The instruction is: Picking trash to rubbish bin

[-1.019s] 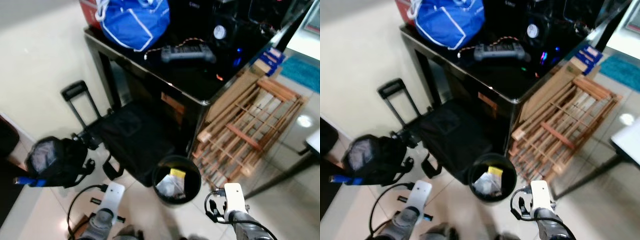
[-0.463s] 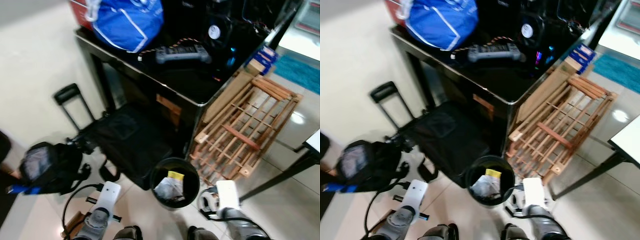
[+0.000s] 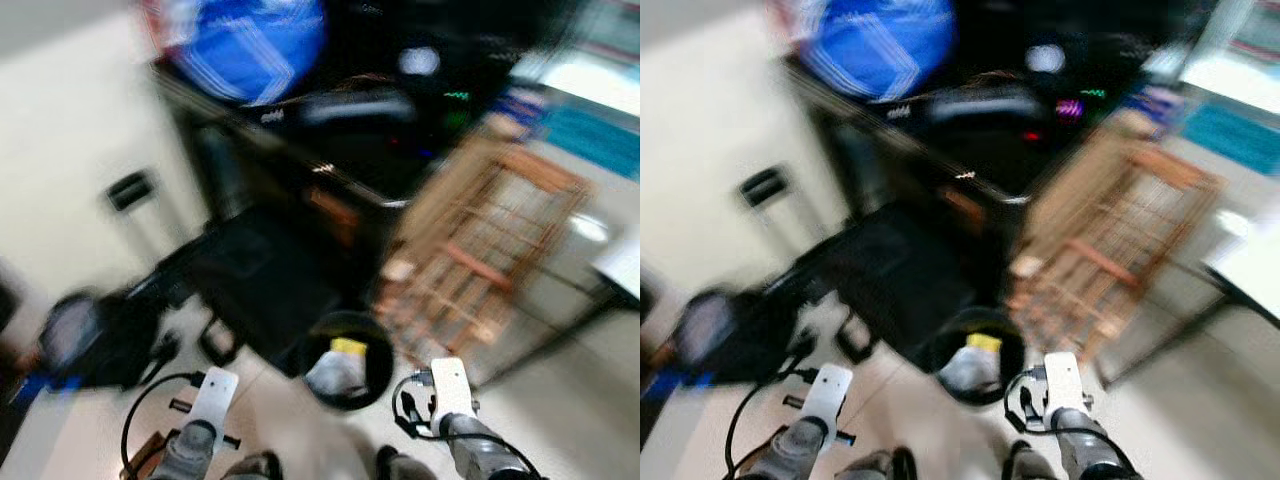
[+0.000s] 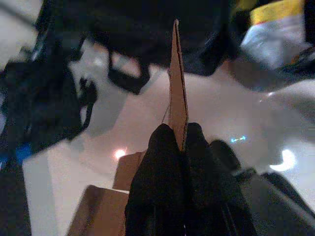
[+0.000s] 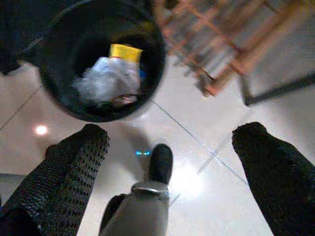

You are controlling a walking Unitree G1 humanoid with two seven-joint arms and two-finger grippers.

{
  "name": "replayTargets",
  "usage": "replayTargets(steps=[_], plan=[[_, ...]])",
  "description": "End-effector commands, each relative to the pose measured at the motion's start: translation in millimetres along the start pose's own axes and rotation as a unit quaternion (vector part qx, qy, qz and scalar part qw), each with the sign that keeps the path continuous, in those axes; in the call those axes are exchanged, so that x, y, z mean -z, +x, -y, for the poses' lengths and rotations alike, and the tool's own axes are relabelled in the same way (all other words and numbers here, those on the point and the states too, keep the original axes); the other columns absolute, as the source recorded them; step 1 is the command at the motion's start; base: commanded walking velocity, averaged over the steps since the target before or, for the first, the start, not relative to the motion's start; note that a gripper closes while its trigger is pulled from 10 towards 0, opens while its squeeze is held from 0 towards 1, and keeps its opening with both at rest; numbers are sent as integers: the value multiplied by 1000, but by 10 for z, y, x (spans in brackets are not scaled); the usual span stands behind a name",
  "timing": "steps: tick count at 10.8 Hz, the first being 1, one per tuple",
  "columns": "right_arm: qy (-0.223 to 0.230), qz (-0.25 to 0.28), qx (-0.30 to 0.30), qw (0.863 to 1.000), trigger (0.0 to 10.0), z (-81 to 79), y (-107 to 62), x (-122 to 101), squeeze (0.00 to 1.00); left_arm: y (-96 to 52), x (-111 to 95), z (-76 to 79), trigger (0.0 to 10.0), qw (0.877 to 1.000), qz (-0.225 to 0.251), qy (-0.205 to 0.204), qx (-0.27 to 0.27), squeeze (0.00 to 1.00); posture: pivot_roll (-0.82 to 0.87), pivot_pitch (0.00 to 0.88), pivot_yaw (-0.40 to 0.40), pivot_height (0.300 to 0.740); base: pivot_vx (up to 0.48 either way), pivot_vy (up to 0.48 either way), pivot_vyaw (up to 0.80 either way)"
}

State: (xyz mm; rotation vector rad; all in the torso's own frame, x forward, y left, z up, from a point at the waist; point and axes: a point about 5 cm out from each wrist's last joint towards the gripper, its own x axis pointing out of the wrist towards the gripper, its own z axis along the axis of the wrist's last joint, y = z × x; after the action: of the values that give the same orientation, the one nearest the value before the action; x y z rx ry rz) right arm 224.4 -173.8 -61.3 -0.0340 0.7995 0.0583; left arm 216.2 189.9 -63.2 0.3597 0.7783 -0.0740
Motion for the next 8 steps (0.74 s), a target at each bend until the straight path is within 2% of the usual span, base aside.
replayTargets(steps=[1,8], plan=[[2,-13,1,1000,10000,12,-15,71,0,-11,47,13,10000,1000,-9,2,5,0,7,181,44,740,277,0,0],[-2,-13,1,1000,10000,8,-15,71,0,-13,56,17,10000,1000,-10,7,7,0,10,178,46,740,379,0,0]])
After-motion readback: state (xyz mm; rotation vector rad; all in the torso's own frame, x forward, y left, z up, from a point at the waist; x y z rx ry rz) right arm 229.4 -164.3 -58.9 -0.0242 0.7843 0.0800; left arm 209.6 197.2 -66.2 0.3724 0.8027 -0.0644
